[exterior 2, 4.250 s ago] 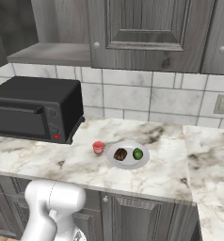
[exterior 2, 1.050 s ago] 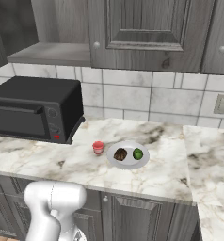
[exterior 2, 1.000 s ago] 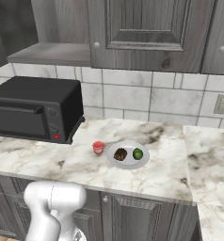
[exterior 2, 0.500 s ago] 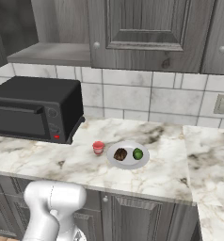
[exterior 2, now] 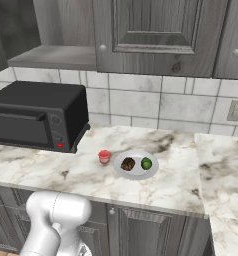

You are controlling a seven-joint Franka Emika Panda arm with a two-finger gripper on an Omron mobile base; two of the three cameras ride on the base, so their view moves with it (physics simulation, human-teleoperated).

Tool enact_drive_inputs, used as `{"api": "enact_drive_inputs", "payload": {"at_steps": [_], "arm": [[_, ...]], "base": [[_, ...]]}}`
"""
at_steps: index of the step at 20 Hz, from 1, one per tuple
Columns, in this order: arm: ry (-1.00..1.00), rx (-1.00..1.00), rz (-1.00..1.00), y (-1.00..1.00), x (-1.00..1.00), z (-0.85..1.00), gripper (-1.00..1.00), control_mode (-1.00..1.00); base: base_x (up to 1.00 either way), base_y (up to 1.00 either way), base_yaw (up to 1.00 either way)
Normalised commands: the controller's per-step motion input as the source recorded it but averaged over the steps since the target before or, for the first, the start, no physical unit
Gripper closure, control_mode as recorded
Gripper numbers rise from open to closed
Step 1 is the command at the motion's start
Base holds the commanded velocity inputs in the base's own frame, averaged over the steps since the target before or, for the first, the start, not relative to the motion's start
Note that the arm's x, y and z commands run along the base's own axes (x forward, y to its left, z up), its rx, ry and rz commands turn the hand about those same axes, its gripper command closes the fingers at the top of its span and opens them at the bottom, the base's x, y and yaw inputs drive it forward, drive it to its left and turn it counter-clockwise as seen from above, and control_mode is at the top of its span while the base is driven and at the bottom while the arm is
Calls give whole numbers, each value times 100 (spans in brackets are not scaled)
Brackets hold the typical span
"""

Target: Pick the avocado and bread from the counter and place them on the plate. Then pick the jam from the cabinet and place it next to the plate. Lastly close the cabinet door.

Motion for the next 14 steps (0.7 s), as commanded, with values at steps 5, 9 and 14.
{"api": "enact_drive_inputs", "payload": {"at_steps": [5,9,14], "arm": [[3,3,-13,2,20,8,-100,-100],[2,1,-10,0,17,7,-100,-100],[0,2,-11,10,16,0,-100,-100]], "base": [[0,0,0],[0,0,0],[0,0,0]]}}
